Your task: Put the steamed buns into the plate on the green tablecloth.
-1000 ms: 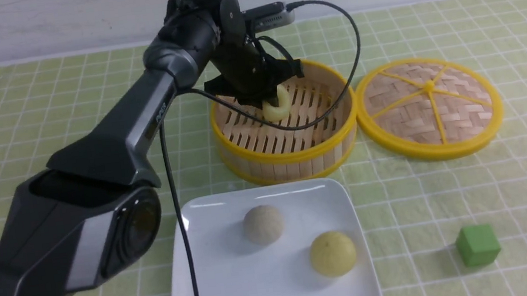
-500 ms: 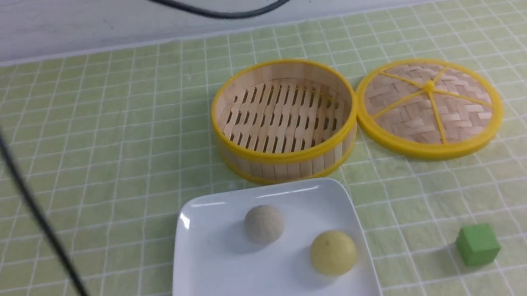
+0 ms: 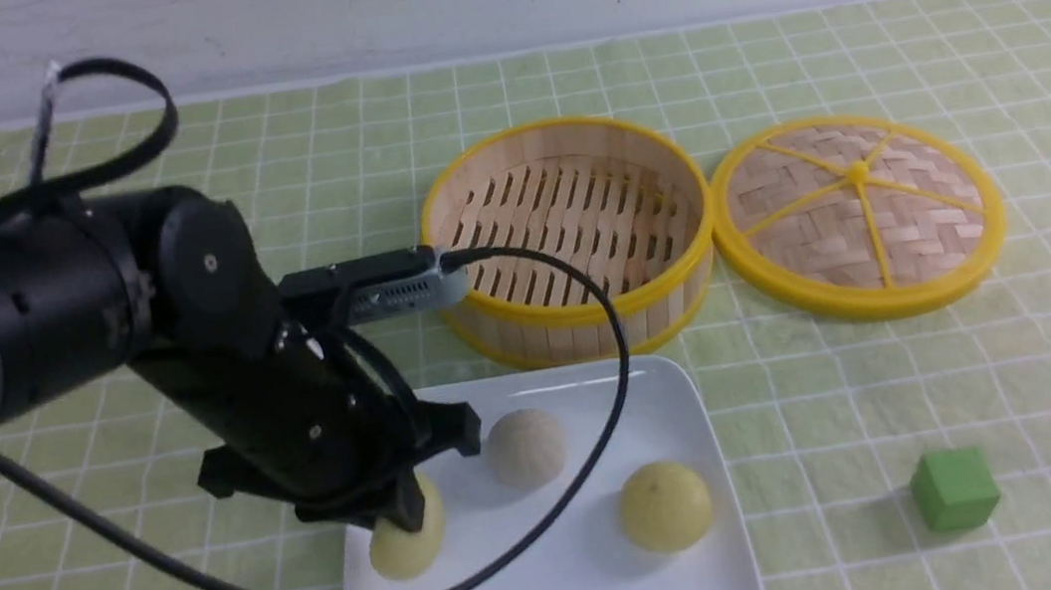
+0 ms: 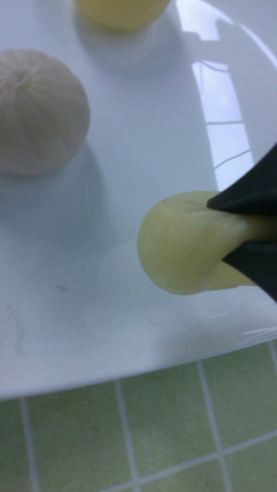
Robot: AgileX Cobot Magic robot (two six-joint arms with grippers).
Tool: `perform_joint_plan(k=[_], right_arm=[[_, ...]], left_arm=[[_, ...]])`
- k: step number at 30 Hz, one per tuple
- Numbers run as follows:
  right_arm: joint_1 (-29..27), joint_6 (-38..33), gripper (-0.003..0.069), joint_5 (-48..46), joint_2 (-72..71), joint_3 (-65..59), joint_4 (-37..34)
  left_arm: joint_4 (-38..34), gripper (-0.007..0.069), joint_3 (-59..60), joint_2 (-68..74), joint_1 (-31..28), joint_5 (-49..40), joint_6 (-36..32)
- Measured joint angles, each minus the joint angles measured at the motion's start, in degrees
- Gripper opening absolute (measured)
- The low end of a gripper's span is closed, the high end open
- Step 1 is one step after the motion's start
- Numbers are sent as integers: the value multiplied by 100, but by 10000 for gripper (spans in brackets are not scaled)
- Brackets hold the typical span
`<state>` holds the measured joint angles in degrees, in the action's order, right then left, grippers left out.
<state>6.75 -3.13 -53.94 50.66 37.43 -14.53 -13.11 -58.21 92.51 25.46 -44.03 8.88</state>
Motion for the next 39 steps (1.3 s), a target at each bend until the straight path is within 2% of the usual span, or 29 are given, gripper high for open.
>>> perform_joint_plan(k=[3,6,7,9,11,12,13,14,15,23,30,36,38,39], right_arm=[[0,0,-4,-61,-722,0,46],[0,0,-14,-97,-1840,-33,147],[0,0,-14,-29,-2013,-58,153],[0,-131,-14,1080,-3307,-510,154],[0,-193,-14,2181,-3998,-1053,89],[0,-217,-14,2859,-4331,-1445,34],[0,-217,-14,2859,-4331,-1508,20],[0,-234,-14,3539,-4609,-1902,-90],[0,-234,-13,3770,-4695,-2118,-119],[0,-279,-11,4303,-4756,-2457,-174],[0,-279,-8,4339,-4756,-2457,-203],[0,-279,-5,4345,-4767,-2481,-210],[0,-286,-6,4339,-4767,-2610,-210],[0,-286,-6,4334,-4767,-2610,-205]], left_arm=[[-22,189,36,182,0,297,0],[-212,319,36,320,0,428,-48],[-227,337,36,331,0,428,-68],[-274,447,-43,356,0,418,-208],[-286,501,-104,356,0,418,-237],[-300,518,-118,356,0,418,-250],[-309,525,-118,356,0,418,-250],[-310,544,-130,356,0,418,-261],[-315,549,-130,356,0,418,-261],[-315,517,-130,356,0,406,-261],[-315,431,-130,356,0,406,-261],[-315,337,-130,356,0,437,-278],[-271,251,-130,351,0,458,-338],[-271,243,-130,351,0,458,-338]])
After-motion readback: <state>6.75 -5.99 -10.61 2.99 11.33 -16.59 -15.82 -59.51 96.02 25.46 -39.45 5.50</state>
